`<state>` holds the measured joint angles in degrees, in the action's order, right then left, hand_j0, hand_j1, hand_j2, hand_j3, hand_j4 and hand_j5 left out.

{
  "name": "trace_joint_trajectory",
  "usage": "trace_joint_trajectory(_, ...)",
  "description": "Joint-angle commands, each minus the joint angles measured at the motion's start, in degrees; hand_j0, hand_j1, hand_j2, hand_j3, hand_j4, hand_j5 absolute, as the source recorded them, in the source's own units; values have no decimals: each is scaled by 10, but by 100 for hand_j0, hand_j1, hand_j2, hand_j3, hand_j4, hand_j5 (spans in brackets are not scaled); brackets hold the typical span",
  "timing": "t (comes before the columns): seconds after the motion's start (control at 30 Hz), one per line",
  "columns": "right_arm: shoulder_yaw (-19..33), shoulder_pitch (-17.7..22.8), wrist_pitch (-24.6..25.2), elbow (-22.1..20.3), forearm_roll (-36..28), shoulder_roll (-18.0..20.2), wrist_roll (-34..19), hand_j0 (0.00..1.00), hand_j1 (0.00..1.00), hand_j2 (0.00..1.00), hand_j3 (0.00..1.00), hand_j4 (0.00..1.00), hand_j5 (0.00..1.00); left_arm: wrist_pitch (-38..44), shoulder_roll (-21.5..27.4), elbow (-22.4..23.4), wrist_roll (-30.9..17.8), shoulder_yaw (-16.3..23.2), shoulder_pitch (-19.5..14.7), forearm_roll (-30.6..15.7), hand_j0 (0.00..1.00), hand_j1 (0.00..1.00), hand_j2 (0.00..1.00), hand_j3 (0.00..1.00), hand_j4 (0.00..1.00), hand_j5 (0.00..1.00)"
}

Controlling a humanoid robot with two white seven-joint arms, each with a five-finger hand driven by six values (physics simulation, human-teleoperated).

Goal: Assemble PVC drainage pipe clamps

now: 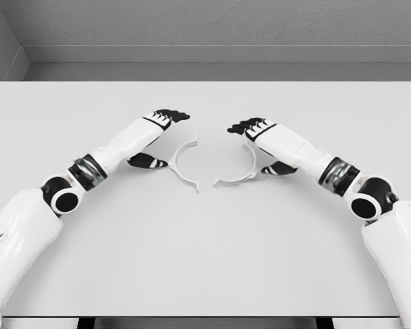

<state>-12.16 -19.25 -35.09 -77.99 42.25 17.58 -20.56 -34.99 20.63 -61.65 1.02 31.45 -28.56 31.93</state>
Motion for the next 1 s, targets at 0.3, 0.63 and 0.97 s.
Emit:
trace_joint_trajectory(0.3, 0, -58, 1, 68, -2, -6, 3, 100, 100, 100, 100, 100, 100, 0, -16, -3, 0, -1, 3, 6, 100, 100, 100, 100, 100, 100)
trace_joint_trajectory(0.63, -6, -93, 1, 116, 13, -36, 3, 100, 100, 100, 100, 100, 100, 0, 10, 2, 0, -11, -5, 1, 100, 100, 100, 100, 100, 100)
trace_joint_trajectory(0.97, -7, -133, 1, 186, 21, -47, 3, 100, 100, 100, 100, 100, 100, 0, 22, 7, 1, -15, -11, -2, 100, 100, 100, 100, 100, 100)
